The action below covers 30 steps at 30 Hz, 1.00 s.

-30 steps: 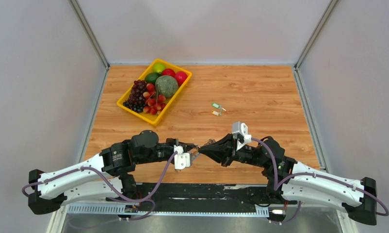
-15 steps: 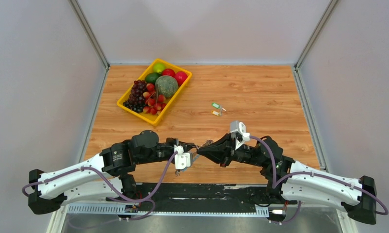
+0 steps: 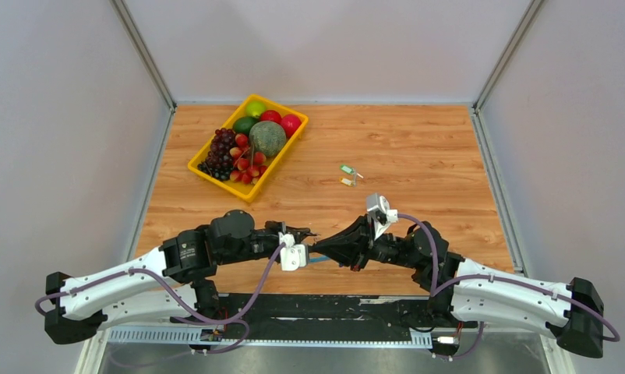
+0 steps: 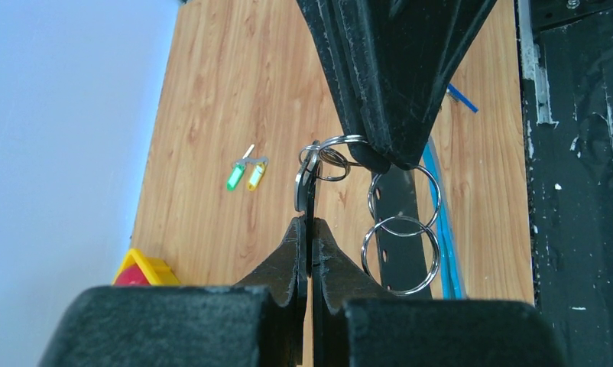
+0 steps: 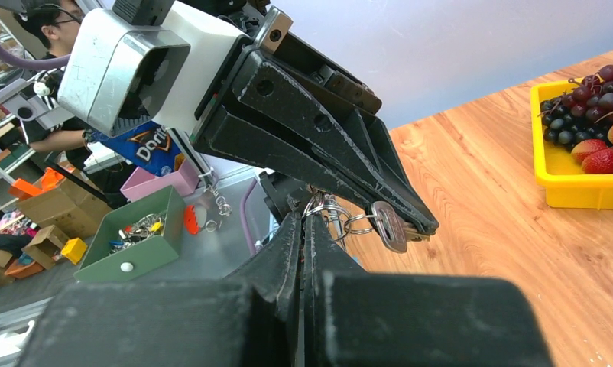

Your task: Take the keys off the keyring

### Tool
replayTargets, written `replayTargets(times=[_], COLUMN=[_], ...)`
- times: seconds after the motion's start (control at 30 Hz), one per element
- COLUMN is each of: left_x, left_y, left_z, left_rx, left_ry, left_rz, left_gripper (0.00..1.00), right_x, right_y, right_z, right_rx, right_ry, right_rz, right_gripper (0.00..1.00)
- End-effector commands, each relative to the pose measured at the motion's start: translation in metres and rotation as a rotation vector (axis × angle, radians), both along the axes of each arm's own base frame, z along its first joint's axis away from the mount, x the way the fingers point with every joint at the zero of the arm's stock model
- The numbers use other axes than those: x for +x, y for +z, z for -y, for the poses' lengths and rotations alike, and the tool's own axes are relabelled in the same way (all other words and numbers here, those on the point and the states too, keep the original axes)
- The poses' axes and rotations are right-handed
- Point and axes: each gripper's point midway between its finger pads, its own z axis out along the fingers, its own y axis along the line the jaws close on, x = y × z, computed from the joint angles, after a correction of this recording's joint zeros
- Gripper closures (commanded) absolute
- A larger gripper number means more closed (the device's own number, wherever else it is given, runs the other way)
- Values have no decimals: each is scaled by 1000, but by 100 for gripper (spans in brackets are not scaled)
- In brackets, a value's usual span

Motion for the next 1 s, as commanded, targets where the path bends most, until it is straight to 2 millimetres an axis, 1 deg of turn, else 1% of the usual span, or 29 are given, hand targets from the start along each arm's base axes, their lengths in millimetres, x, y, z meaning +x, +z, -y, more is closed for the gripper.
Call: replayTargets(times=[0.0,0.2,0.23,0.53,0.77,0.97], left_x=[16,19,20,24,27,29], left_y=[20,27,28,36,40,43], left_z=[-7,-12,-13,-19,-23,-26], left_rx=[-65,-99,-103,-135,-153,-168], left_ry=[95,120,126,160,184,199], left_rz=[50,71,72,92,105,113], left_gripper=[100,100,100,100,100,100], right_x=[-23,-29,-31,-39,-43,-47], right_y=[21,12,9,-1,-8,-19], right_z=[5,5,3,-3,-6,-11], right_rx=[89,89,81,55,35,0], right_ry=[113,152,167,226,261,287], right_rz=[-18,-50,-61,-88,-106,-132], right_gripper=[100,100,100,100,100,100])
